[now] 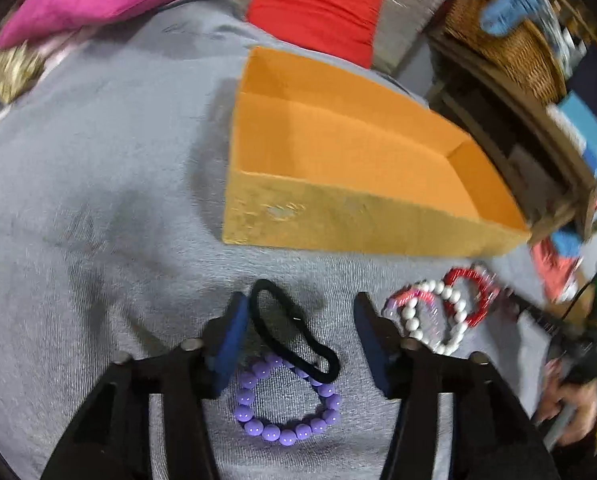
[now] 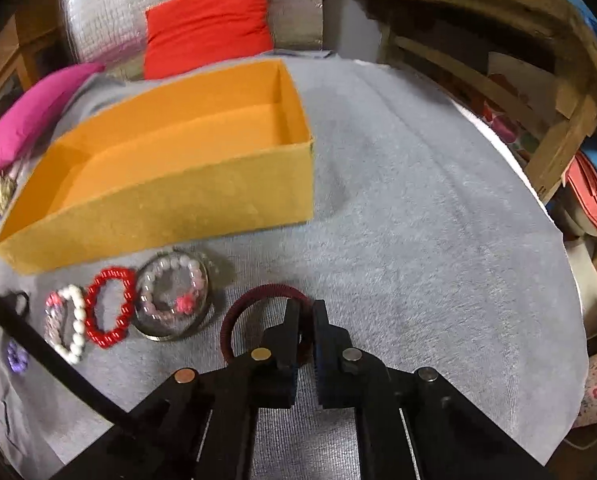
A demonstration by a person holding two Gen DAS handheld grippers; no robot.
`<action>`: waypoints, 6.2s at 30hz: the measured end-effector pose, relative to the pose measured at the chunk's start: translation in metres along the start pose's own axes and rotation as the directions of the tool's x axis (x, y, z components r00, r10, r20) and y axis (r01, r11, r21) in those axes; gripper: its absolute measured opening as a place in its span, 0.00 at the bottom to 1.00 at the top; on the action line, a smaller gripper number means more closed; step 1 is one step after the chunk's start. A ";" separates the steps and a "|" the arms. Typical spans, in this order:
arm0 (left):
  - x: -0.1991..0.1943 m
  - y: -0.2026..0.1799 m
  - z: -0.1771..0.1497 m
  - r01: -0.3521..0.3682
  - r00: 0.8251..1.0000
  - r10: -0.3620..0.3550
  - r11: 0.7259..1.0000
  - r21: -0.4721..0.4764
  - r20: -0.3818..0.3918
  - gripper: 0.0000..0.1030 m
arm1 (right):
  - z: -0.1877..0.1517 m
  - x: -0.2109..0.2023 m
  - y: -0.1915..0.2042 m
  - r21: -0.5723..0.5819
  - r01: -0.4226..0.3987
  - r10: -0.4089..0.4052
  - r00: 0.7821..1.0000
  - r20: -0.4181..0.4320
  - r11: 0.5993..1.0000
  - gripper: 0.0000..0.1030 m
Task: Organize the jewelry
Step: 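Lift the hair tie with left tool while right tool lifts the bangle, then lower both held items into the orange box and open both tools, then withdraw both open tools from the box back over the bracelets, then grasp the pink-and-clear bead bracelet with left tool while right tool grasps the red bead bracelet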
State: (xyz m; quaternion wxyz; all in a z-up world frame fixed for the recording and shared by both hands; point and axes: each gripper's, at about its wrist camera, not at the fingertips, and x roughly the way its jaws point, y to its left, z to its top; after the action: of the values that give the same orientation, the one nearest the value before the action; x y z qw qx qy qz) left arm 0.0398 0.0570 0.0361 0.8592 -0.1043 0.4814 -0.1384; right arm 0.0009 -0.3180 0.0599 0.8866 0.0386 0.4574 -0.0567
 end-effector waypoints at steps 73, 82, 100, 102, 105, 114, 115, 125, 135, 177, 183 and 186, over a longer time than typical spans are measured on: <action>-0.024 -0.050 0.061 -0.156 0.961 0.152 0.988 0.000 0.229 0.75 | 0.083 -0.025 0.040 0.091 -0.271 0.235 0.928 0.290 0.958 0.51; -0.066 -0.081 0.033 -0.422 0.878 0.400 0.906 0.032 0.265 0.80 | 0.053 -0.075 0.019 0.093 -0.219 0.177 0.927 0.331 0.971 0.56; -0.106 -0.084 -0.004 -0.445 0.836 0.391 0.894 0.059 0.385 0.83 | 0.001 -0.082 0.047 -0.026 -0.207 0.208 0.950 0.233 0.978 0.60; -0.100 -0.087 -0.005 -0.448 0.843 0.390 0.891 0.081 0.371 0.83 | 0.000 -0.081 0.055 -0.050 -0.206 0.212 0.950 0.228 0.977 0.60; -0.093 -0.088 -0.007 -0.444 0.853 0.388 0.891 0.095 0.349 0.83 | -0.003 -0.083 0.062 -0.074 -0.205 0.217 0.949 0.228 0.976 0.60; -0.091 -0.077 -0.011 -0.446 0.857 0.405 0.893 0.062 0.319 0.83 | -0.001 -0.083 0.059 -0.063 -0.213 0.221 0.950 0.219 0.975 0.60; -0.091 -0.075 -0.011 -0.448 0.855 0.409 0.892 0.057 0.318 0.83 | 0.000 -0.083 0.059 -0.060 -0.214 0.222 0.950 0.219 0.975 0.60; -0.099 -0.054 -0.015 -0.496 0.826 0.459 0.867 0.038 0.327 0.83 | 0.001 -0.083 0.062 -0.059 -0.228 0.236 0.947 0.218 0.972 0.60; -0.106 -0.036 -0.017 -0.522 0.808 0.486 0.853 0.022 0.332 0.83 | 0.000 -0.081 0.074 -0.079 -0.235 0.247 0.946 0.209 0.969 0.60; 0.004 -0.117 -0.024 -0.175 0.985 0.166 0.953 0.247 0.055 0.75 | 0.010 -0.011 -0.012 0.196 -0.266 0.280 0.959 -0.046 0.944 0.50; 0.027 -0.115 -0.023 -0.105 0.993 0.116 0.966 0.236 -0.034 0.33 | 0.019 0.014 0.007 0.165 -0.245 0.261 0.962 -0.084 0.955 0.39; 0.021 -0.104 -0.022 -0.064 0.997 0.073 0.977 0.205 -0.039 0.24 | 0.021 0.029 0.011 0.175 -0.237 0.259 0.959 -0.116 0.956 0.29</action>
State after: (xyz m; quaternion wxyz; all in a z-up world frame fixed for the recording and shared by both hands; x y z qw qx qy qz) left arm 0.0167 -0.0488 0.0405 0.8583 0.0042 0.4877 -0.1596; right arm 0.0357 -0.3117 0.0483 0.8472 0.1703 0.5029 0.0219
